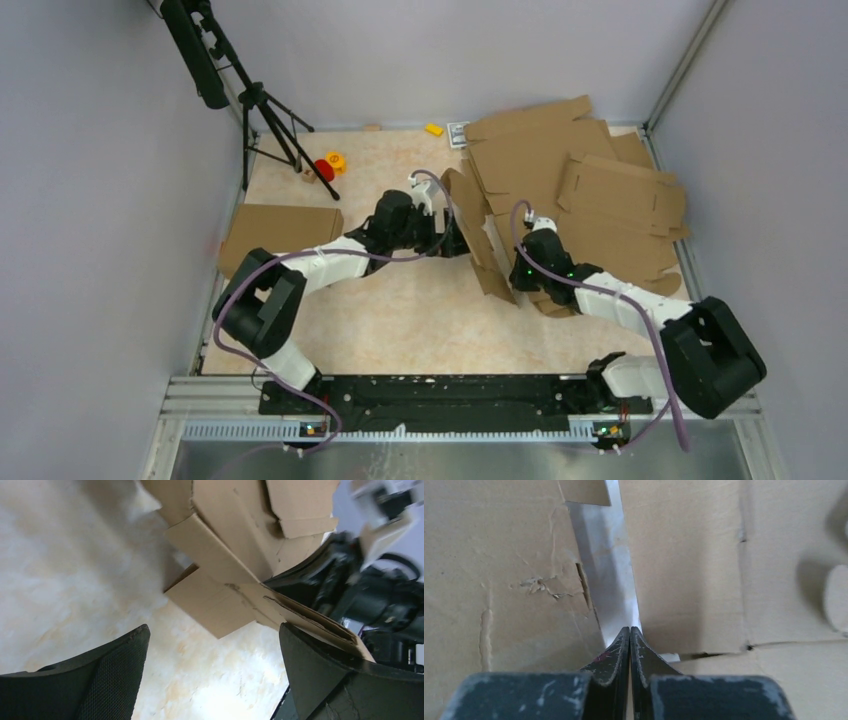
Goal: Fold the paper box
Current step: Place the paper box at the center of the board.
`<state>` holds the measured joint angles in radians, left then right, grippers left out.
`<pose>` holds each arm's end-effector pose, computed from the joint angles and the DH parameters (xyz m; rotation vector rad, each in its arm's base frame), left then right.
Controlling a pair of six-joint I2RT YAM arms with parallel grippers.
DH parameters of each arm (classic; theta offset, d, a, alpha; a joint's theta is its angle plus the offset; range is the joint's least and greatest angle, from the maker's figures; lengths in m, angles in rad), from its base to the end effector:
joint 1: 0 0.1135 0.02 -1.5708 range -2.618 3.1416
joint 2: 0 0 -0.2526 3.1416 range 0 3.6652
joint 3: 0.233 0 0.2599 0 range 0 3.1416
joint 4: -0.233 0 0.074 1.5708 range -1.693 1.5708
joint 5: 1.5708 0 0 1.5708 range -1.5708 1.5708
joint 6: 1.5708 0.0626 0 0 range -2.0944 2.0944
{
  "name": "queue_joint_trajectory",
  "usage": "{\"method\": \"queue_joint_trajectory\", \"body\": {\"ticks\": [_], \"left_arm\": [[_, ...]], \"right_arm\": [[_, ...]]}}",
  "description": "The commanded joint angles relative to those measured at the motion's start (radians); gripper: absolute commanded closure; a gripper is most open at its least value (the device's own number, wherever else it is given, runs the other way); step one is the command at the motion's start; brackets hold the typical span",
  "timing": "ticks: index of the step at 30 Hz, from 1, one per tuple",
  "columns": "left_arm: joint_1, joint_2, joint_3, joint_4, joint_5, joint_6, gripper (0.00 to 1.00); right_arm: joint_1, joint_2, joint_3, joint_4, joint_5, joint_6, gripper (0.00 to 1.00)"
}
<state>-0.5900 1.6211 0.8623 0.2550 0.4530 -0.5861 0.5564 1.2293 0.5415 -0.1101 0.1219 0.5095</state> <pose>0.2935 -0.2295 0.1724 0.3067 2.2210 -1.1539 0.2281 0.1329 0.1399 0.0033 2.3924 0.3687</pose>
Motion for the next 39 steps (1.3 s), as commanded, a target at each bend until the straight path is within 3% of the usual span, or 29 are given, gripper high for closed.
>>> {"method": "queue_joint_trajectory", "body": {"ticks": [1, 5, 8, 11, 15, 19, 21, 28, 32, 39], "left_arm": [[-0.062, 0.047, 0.15, -0.024, -0.028, -0.003, 0.01], [-0.126, 0.122, 0.281, -0.099, -0.079, 0.024, 0.01], [-0.143, 0.18, 0.344, -0.104, -0.085, 0.007, 0.01], [-0.153, 0.239, 0.412, -0.139, -0.086, 0.002, 0.01], [-0.17, 0.3, 0.485, -0.195, -0.108, 0.013, 0.01], [-0.174, 0.324, 0.512, -0.243, -0.127, 0.018, 0.01], [-0.174, 0.302, 0.508, -0.293, -0.168, 0.031, 0.01], [-0.174, 0.154, 0.42, -0.475, -0.375, 0.133, 0.01], [-0.174, 0.102, 0.357, -0.526, -0.5, 0.168, 0.01], [-0.174, 0.132, 0.342, -0.582, -0.574, 0.215, 0.02]], "right_arm": [[-0.034, 0.048, 0.057, 0.122, -0.158, 0.042, 1.0], [-0.235, -0.037, -0.081, 0.303, -0.473, 0.177, 1.0], [-0.352, -0.122, -0.104, 0.252, -0.537, 0.169, 1.0], [-0.371, -0.22, -0.052, 0.03, -0.433, 0.09, 0.91], [-0.374, -0.352, 0.013, -0.164, -0.191, 0.045, 0.67], [-0.374, -0.504, 0.035, -0.253, 0.064, 0.026, 0.39], [-0.375, -0.563, 0.035, -0.266, 0.111, 0.007, 0.31], [-0.375, -0.526, 0.055, -0.262, -0.088, -0.041, 0.28], [-0.374, -0.478, 0.053, -0.252, -0.117, -0.038, 0.27], [-0.375, -0.423, 0.027, -0.216, -0.239, -0.021, 0.25]]}}
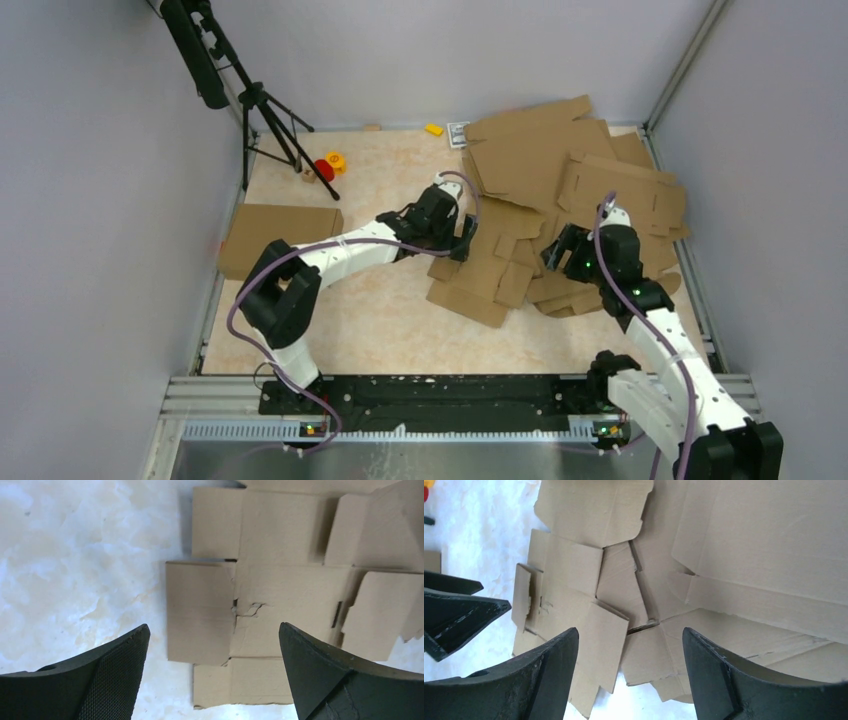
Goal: Fold the paper box
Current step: Place the paper box at the center of the board.
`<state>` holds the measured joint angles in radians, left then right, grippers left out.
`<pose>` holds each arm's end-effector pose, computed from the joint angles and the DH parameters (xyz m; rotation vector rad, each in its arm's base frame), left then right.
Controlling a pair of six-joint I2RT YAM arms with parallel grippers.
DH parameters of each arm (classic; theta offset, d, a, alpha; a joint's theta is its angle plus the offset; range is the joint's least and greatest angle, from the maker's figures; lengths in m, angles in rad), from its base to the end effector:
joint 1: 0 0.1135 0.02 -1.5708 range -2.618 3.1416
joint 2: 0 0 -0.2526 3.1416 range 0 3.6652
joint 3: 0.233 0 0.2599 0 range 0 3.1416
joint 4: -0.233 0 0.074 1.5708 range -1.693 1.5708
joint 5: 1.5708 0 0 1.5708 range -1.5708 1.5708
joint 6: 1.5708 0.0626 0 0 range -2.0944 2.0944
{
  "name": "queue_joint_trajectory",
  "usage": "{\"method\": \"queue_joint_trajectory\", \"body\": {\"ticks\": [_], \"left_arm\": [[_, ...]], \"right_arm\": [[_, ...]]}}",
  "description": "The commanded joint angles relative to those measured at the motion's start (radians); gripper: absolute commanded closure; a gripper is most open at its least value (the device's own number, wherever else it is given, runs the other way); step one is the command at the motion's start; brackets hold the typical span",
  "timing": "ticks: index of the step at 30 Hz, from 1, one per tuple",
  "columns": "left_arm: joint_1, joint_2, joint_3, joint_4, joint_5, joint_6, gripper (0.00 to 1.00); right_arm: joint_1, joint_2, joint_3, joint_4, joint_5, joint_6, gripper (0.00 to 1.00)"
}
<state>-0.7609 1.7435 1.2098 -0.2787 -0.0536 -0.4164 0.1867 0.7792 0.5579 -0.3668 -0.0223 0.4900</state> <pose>0.2960 -0.2772 0.1863 0.3924 2.4072 -0.4852 0.2098 0.0411 0.2183 0.3177 2.1649 0.4117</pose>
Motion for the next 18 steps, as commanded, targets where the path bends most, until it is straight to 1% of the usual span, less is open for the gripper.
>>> {"method": "queue_joint_trajectory", "body": {"ticks": [1, 7, 12, 14, 18], "left_arm": [[-0.003, 0.023, 0.005, -0.056, -0.065, 0.044, 0.02], [-0.002, 0.09, 0.029, -0.089, -0.059, 0.041, 0.02], [0.016, 0.104, 0.011, -0.071, -0.034, 0.029, 0.02], [0.038, 0.095, -0.02, -0.028, 0.018, 0.019, 0.04], [0.092, 0.069, -0.095, 0.065, 0.192, 0.009, 0.04]], "right_arm": [[-0.005, 0.043, 0.003, 0.051, -0.123, 0.004, 0.24], [-0.005, 0.114, -0.071, 0.154, -0.275, 0.076, 0.25], [-0.005, 0.161, -0.153, 0.272, -0.342, 0.129, 0.28], [-0.005, 0.191, -0.171, 0.317, -0.363, 0.139, 0.3], [-0.005, 0.27, -0.178, 0.408, -0.407, 0.161, 0.36]]}}
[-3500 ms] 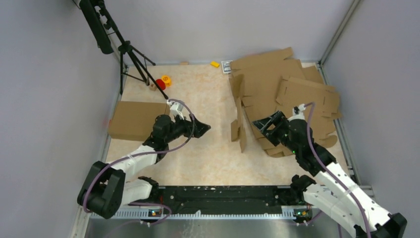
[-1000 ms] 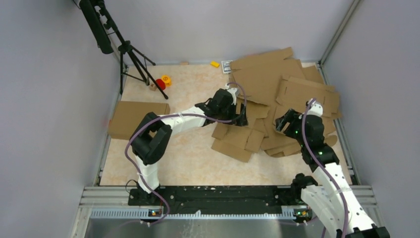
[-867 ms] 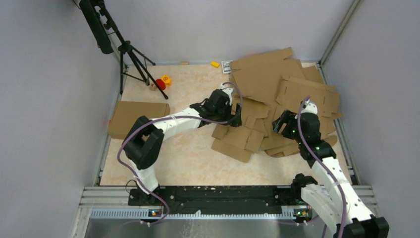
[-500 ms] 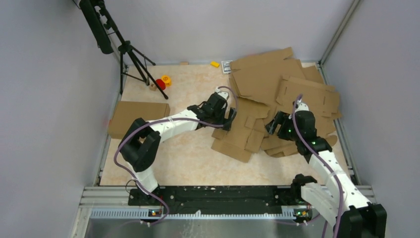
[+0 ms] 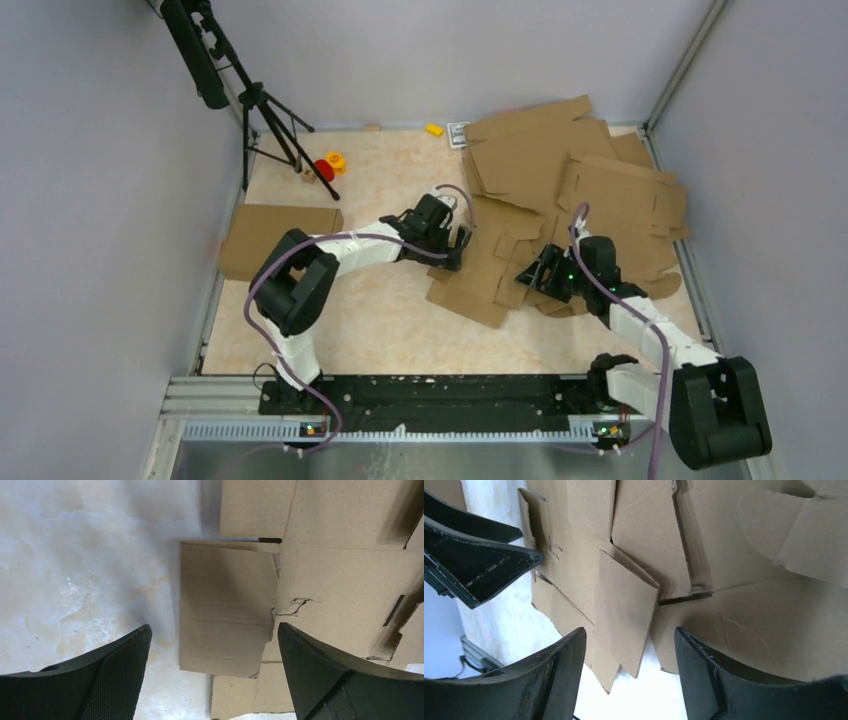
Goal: Fold the paper box
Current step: Place the paper box at the center of the board, then pick up the paper box from the center of the board.
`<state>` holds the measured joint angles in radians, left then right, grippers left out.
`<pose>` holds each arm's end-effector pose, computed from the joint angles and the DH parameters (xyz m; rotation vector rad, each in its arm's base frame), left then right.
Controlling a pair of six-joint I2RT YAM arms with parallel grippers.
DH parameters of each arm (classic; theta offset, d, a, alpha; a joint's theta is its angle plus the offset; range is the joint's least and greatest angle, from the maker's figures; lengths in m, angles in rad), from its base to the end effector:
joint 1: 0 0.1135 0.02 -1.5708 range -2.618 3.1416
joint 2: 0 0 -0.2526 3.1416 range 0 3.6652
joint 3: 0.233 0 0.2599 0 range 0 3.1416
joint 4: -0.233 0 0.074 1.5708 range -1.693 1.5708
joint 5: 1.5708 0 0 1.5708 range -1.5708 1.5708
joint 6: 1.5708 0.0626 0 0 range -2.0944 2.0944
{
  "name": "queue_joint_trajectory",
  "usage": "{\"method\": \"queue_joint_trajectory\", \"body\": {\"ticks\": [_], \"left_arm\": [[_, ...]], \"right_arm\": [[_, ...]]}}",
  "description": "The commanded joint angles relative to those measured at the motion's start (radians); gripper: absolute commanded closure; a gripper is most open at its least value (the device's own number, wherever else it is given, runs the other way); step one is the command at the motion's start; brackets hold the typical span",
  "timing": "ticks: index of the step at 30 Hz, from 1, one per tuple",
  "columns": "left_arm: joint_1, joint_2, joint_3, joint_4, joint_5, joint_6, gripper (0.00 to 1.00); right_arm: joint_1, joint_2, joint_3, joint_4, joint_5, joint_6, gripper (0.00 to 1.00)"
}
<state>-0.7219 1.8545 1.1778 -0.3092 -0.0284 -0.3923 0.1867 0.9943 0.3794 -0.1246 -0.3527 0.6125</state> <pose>0.3020 -0.2636 0.1306 0.4163 2.5708 -0.3832 0.2137 0.0624 0.1390 0.3208 2.3721 0.8015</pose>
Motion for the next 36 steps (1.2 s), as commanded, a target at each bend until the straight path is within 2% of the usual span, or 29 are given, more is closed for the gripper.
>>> {"method": "queue_joint_trajectory", "body": {"ticks": [1, 5, 12, 20, 23, 28, 33, 36], "left_arm": [[0.063, -0.043, -0.071, 0.105, 0.193, -0.017, 0.04], [0.085, -0.041, -0.096, 0.14, 0.264, -0.016, 0.05], [0.099, -0.055, -0.127, 0.188, 0.336, -0.006, 0.06], [0.119, -0.075, -0.162, 0.237, 0.387, -0.025, 0.06], [0.125, -0.082, -0.172, 0.247, 0.381, -0.027, 0.07], [0.144, -0.183, -0.246, 0.298, 0.302, -0.037, 0.06], [0.224, -0.377, -0.459, 0.554, 0.32, -0.101, 0.02], [0.255, -0.44, -0.53, 0.641, 0.329, -0.108, 0.02]], "right_arm": [[-0.006, 0.073, 0.002, 0.182, -0.086, 0.046, 0.38], [-0.005, 0.121, -0.006, 0.268, -0.129, 0.084, 0.44], [-0.006, 0.157, -0.005, 0.359, -0.164, 0.136, 0.69], [-0.001, 0.237, 0.024, 0.395, -0.191, 0.146, 0.71], [0.001, 0.263, 0.044, 0.378, -0.19, 0.13, 0.85], [0.001, 0.257, 0.145, 0.307, -0.133, 0.096, 0.88], [-0.003, 0.31, 0.309, 0.257, -0.046, 0.058, 0.92], [-0.017, 0.388, 0.442, 0.222, 0.006, 0.044, 0.96]]}}
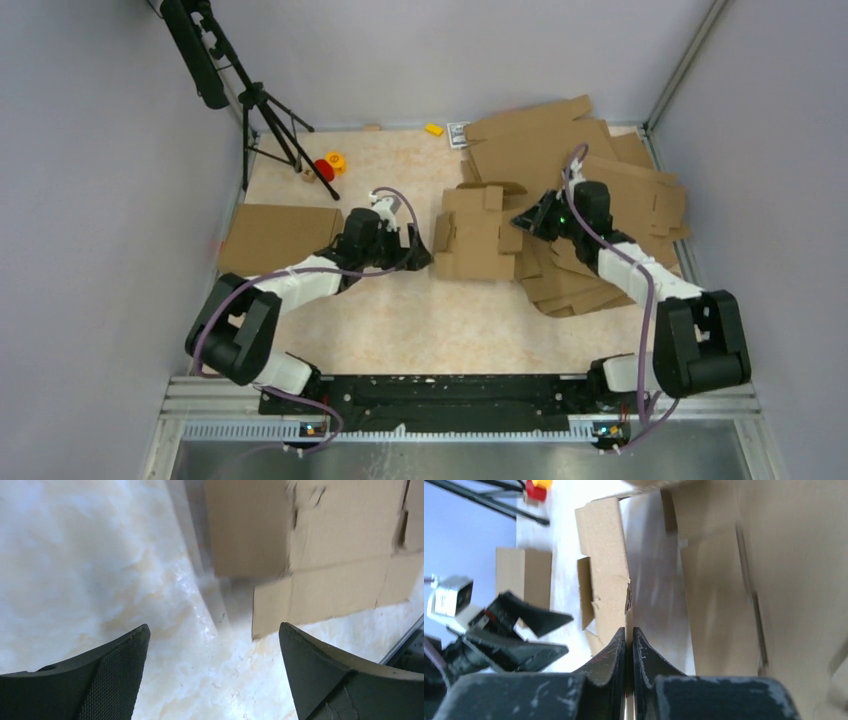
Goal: Fold the paper box
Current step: Pick up the paper box from the center of the board, then place the paper box on the paper box.
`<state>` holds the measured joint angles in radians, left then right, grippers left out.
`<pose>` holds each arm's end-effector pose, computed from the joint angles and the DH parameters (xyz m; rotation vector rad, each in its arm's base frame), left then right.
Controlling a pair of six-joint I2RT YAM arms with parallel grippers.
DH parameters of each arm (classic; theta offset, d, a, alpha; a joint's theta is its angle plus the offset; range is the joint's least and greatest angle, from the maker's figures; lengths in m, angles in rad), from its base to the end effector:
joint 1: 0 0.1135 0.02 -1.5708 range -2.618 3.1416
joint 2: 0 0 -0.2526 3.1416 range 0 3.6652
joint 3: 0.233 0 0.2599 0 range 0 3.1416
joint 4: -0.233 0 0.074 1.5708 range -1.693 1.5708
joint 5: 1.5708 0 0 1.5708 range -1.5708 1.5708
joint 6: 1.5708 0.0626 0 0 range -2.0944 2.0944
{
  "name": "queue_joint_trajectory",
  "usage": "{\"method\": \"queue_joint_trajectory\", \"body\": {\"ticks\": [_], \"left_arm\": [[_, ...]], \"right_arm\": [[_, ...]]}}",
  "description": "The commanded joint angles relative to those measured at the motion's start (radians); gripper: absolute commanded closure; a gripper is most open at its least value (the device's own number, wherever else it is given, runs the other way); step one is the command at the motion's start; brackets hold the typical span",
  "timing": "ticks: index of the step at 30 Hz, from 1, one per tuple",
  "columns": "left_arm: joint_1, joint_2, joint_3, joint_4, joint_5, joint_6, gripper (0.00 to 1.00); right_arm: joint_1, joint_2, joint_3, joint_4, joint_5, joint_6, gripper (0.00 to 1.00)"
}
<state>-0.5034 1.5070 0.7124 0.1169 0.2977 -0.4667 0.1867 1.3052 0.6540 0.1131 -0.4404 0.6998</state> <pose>0.2786 -0.1744 0.1433 0.2118 2.3462 -0.8363 0.2931 0.0825 0.1847 0.2871 2.1932 0.9779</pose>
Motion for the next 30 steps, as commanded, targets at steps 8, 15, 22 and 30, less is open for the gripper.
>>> {"method": "queue_joint_trajectory", "body": {"ticks": [8, 15, 22, 30], "left_arm": [[0.04, -0.13, -0.075, 0.224, 0.026, -0.032, 0.02], [0.041, -0.153, -0.082, 0.234, 0.043, -0.029, 0.01], [0.041, -0.153, -0.082, 0.243, 0.065, -0.03, 0.01], [0.041, -0.147, -0.079, 0.245, 0.074, -0.033, 0.01]], "right_arm": [[-0.18, 0.297, 0.371, 0.11, 0.146, 0.107, 1.0], [-0.259, 0.384, 0.447, 0.263, 0.093, 0.117, 1.0], [-0.259, 0.391, 0.646, 0.278, 0.037, 0.101, 1.0], [-0.253, 0.442, 0.598, 0.314, -0.008, 0.149, 0.94]]}}
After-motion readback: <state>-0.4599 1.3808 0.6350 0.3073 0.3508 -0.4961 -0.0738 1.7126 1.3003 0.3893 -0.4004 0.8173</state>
